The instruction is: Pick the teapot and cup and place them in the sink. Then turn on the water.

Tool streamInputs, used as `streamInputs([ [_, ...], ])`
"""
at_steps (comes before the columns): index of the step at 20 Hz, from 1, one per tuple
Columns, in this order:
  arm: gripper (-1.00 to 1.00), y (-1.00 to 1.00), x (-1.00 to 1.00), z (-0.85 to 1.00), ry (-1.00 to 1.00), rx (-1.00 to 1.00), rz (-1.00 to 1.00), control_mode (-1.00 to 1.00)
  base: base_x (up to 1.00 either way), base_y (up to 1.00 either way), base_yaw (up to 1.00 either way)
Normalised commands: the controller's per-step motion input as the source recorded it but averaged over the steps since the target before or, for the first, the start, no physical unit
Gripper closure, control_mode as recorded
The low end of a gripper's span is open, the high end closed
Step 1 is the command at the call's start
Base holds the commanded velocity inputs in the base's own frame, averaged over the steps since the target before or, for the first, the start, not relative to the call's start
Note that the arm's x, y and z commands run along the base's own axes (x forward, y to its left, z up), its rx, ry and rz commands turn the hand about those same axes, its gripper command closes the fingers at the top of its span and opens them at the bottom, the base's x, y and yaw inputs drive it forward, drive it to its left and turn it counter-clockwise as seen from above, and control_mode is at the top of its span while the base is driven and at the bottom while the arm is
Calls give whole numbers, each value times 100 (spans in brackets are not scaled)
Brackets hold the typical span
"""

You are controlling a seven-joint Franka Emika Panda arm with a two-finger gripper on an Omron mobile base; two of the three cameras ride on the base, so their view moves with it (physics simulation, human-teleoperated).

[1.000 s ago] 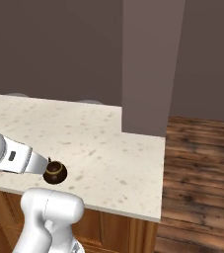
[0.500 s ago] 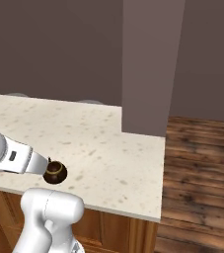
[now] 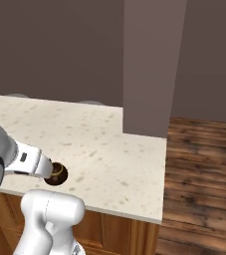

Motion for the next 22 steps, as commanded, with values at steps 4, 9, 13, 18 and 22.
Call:
streamInputs([
  [4, -100, 11, 5, -17, 13, 0, 12, -100, 0, 0, 0],
  [9, -100, 7, 42, -8, 11, 0, 10, -100, 0, 0, 0],
  [13, -100, 1, 53, -11, 5, 0, 9, -100, 0, 0, 0],
  [18, -100, 2, 36, -32, 0, -1, 11, -100, 0, 0, 0],
  [22, -100, 4, 32, -42, -5, -4, 12, -100, 0, 0, 0],
])
